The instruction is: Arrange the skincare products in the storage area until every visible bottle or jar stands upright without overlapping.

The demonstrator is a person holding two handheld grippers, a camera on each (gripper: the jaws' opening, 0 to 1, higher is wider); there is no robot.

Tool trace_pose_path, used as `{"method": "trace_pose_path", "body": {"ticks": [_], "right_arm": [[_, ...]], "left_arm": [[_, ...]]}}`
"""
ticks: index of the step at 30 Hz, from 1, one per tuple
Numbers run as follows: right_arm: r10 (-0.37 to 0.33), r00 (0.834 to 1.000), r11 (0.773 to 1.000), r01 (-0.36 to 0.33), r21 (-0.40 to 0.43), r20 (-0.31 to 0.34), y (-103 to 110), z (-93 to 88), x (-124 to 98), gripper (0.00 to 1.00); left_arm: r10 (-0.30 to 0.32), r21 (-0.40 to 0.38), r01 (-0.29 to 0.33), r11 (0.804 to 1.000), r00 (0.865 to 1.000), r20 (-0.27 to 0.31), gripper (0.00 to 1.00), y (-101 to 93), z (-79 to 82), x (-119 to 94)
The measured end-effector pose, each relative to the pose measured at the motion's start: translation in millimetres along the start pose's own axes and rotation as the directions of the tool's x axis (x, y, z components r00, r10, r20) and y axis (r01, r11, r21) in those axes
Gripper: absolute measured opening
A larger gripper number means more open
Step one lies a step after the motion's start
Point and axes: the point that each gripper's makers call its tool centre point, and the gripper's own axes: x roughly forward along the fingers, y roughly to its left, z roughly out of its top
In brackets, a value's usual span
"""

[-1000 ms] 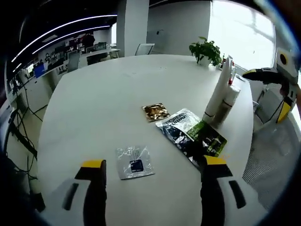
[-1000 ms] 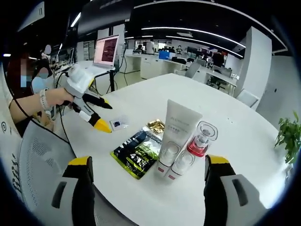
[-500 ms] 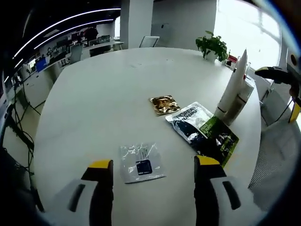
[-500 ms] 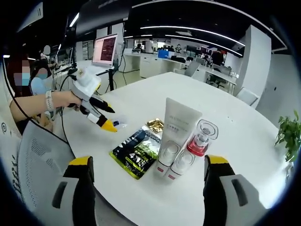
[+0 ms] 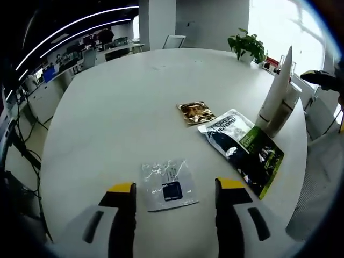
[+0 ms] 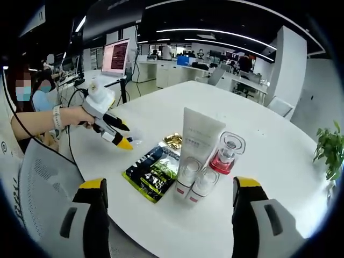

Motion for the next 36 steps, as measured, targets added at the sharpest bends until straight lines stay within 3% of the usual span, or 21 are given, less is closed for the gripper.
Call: {"method": "trace_pose_path", "body": {"ticks": [19,25,36], "right_arm": [[0.007,1.000,1.000,-0.007,0.018,0.001,-2.0,-2.5,1.3,0.94],[0.007,1.000,1.000,-0.007,0.020,0.006,-3.0,-1.4,1.4,0.94],[0.011,1.000,1.000,-0.011,0.016,0.008,-2.9,-0.6,0.6,0.94]], "left_arm": [[0.032,0.019,-0.031,0.999,0.999,-0.038,0.48,6.2,-3.8,9.8],[0.042,0.010,-0.041,0.999,0.998,-0.057,0.36,6.9,-5.2,8.2],[0.037,0.025,-0.035,0.999,0.997,-0.068,0.36,8.0,-5.3,9.0]]}}
